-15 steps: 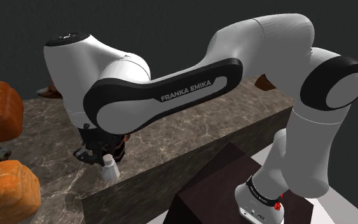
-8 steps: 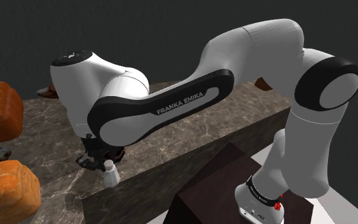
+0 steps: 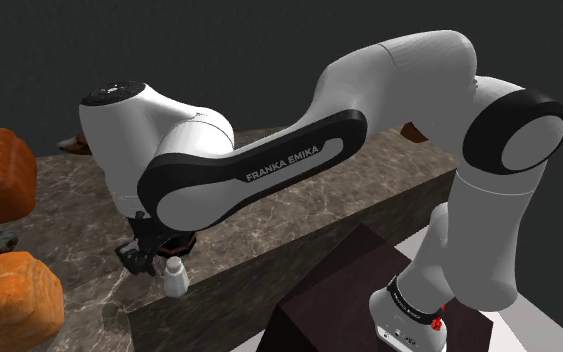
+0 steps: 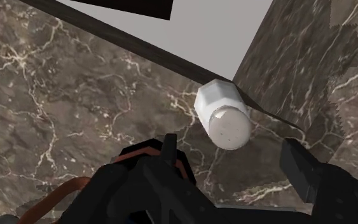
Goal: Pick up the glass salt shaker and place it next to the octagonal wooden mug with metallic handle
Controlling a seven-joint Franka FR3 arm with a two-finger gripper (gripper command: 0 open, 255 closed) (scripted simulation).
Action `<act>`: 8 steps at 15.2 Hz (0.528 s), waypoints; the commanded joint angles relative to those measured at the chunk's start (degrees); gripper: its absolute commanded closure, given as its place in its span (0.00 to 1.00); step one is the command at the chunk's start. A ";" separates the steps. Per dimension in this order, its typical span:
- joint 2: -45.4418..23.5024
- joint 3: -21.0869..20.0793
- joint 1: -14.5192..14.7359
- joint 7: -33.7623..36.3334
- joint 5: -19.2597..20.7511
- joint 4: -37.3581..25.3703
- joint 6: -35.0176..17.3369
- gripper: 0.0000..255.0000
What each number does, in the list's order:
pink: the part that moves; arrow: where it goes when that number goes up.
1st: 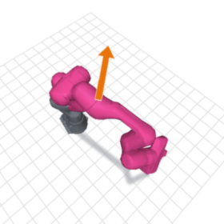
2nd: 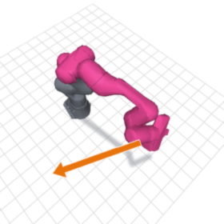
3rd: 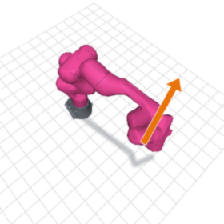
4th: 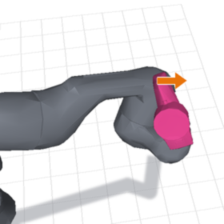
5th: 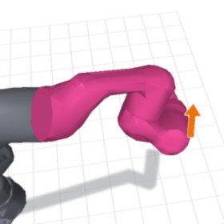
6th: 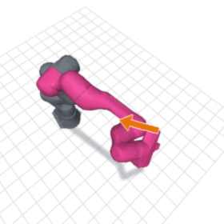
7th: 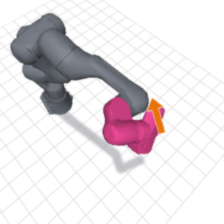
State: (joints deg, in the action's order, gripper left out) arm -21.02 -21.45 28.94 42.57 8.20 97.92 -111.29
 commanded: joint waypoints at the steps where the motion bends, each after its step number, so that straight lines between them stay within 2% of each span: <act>1: 0.00 0.00 0.00 0.00 0.00 0.00 0.00 0.00; 4: 0.00 0.00 0.00 0.00 0.00 0.00 0.00 0.00; 8: 1.07 -0.33 0.21 -0.49 -0.65 -5.92 6.88 0.00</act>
State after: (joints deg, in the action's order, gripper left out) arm -20.16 -21.71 29.07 42.18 7.67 93.48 -106.14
